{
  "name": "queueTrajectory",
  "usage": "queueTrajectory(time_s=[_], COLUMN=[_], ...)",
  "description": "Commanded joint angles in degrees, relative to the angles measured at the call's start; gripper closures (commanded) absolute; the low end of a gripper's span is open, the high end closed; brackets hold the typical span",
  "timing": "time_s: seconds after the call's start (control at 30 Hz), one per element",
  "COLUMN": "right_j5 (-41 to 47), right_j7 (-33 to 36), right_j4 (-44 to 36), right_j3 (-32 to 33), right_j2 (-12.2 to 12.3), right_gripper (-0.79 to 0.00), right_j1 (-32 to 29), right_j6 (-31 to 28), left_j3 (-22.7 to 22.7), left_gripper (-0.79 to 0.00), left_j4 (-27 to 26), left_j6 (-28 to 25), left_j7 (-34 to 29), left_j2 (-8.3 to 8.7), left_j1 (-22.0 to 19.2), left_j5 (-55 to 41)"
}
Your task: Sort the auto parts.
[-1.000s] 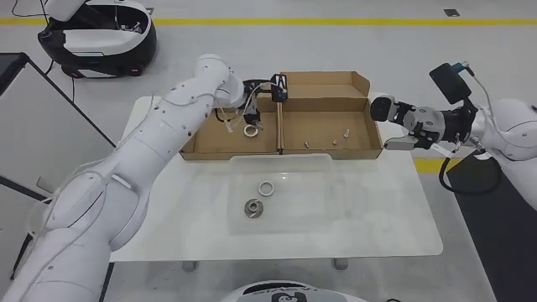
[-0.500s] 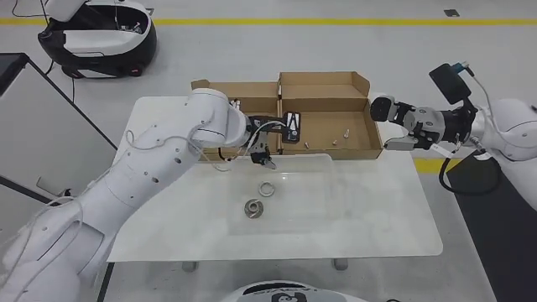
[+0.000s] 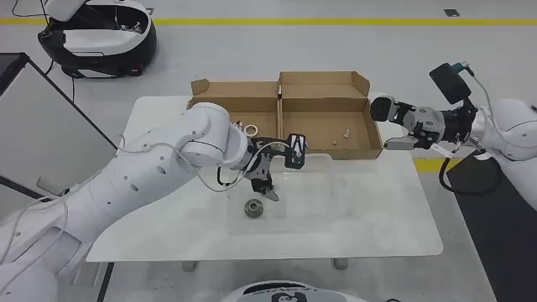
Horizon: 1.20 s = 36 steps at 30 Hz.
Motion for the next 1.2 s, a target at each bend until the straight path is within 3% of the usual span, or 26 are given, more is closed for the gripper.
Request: queueTrajectory(time_s=[0.0,0.23,0.43,0.63,0.67,0.8,1.17], right_j5=[0.0,0.0,0.0,0.0,0.0,0.0,0.0], right_j7=[0.0,0.0,0.0,0.0,0.0,0.0,0.0], right_j4=[0.0,0.0,0.0,0.0,0.0,0.0,0.0], right_j3=[0.0,0.0,0.0,0.0,0.0,0.0,0.0], right_j2=[0.0,0.0,0.0,0.0,0.0,0.0,0.0], right_gripper=[-0.785,-0.785,-0.785,-0.785,-0.785,-0.785,-0.785], right_j1=[0.0,0.0,0.0,0.0,0.0,0.0,0.0], right_j6=[0.0,0.0,0.0,0.0,0.0,0.0,0.0], left_j3=[0.0,1.9,6.5,10.2,10.4,11.7,17.8], left_gripper=[-0.785,-0.785,-0.785,-0.785,-0.757,-0.431,-0.44], left_j4=[0.0,-0.2,0.4,3.9,4.8,8.1,13.5], left_j6=[0.0,2.5,7.3,9.7,9.6,9.1,8.5], left_j7=[0.0,-0.5,-7.3,-9.5,-9.3,-9.1,-8.5], left_j2=[0.0,-0.85,-3.81,-6.86,-7.26,-8.63,-10.96], left_j1=[0.0,0.4,-2.8,-6.5,-6.8,-7.3,-8.8], left_j5=[-0.1,0.3,-3.7,-7.1,-7.2,-5.6,-2.0])
